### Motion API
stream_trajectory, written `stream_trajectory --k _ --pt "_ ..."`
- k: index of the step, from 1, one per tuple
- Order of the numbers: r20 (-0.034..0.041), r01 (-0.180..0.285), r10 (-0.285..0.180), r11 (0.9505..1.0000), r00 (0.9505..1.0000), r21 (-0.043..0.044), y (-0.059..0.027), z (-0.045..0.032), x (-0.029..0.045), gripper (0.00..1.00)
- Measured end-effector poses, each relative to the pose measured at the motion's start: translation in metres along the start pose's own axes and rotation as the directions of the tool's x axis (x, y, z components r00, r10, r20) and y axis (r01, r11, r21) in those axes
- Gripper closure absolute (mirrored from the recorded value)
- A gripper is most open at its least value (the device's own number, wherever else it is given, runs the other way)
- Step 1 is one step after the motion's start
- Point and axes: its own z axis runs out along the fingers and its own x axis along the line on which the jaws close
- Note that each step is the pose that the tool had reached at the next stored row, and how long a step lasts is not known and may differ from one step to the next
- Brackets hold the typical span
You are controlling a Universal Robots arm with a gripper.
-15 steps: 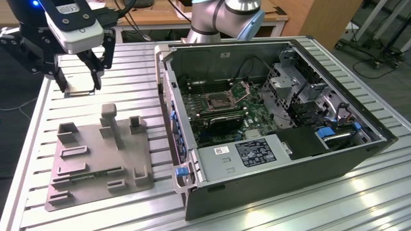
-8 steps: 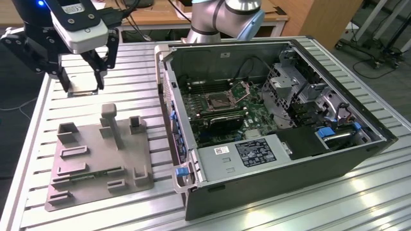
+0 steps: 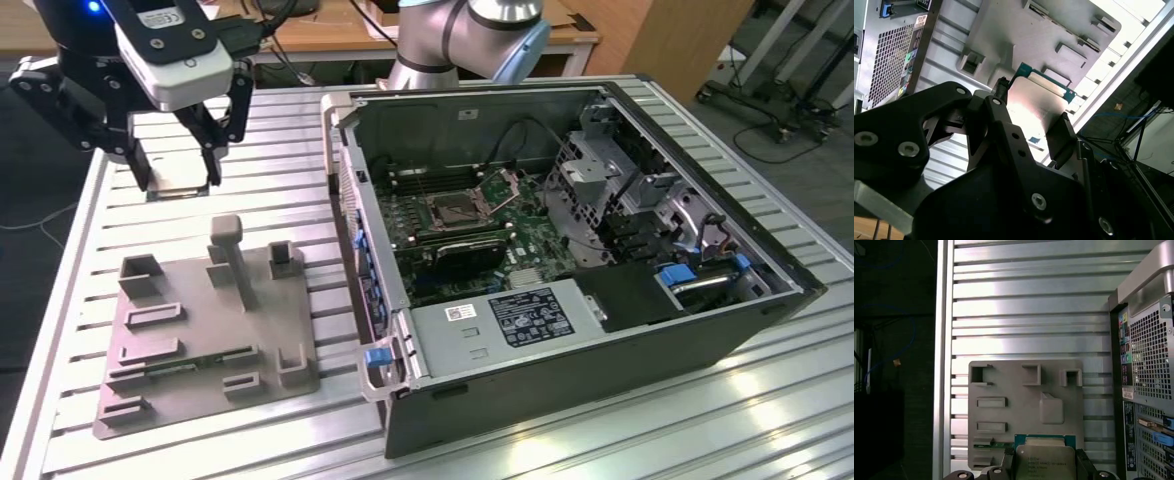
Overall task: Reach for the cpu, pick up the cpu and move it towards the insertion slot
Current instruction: 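Pick up the cpu and move it towards the insertion slot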
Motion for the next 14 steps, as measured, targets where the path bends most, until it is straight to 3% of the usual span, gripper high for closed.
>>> stream_trajectory --k 14 --pt "0.0001 0.0 0.0 1.0 1.0 -0.0001 0.0 0.0 -0.0026 0.45"
